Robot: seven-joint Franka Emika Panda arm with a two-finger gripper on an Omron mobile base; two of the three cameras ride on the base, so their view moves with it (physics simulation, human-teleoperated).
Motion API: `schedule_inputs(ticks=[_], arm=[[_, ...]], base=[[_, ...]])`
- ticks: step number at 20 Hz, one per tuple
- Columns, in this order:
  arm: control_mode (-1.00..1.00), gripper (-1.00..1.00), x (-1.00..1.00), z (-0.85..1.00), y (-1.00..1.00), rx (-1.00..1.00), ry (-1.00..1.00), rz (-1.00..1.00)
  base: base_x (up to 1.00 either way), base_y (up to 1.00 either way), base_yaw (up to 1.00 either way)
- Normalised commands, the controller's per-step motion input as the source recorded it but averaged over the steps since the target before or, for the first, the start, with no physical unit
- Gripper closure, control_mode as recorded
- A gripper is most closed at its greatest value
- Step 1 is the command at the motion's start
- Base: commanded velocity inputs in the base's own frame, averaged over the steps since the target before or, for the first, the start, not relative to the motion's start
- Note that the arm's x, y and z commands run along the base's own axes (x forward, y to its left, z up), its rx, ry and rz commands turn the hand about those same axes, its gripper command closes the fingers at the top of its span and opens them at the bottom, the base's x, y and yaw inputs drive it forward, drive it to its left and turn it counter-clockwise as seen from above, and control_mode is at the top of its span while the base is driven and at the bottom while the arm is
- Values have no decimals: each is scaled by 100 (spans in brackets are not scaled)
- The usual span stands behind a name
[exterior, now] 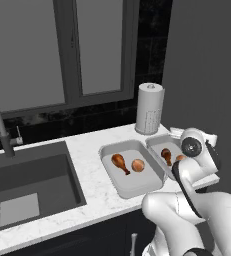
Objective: Place one onion and one chicken drumstick in each tupperware on the nearby counter, to pack two identical lunches.
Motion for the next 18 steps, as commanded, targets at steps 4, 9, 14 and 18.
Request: schedule_inputs(ticks=[4, 9, 14, 18], arm=[[-100, -100, -31, 100, 28, -17, 0, 1], [-100, -100, -32, 100, 37, -20, -1, 3], [-100, -100, -51, 100, 46, -23, 0, 4], [-100, -100, -88, 88, 44, -24, 7, 4]], base=[[0, 0, 0], [0, 0, 0], [0, 0, 0], [0, 0, 0]])
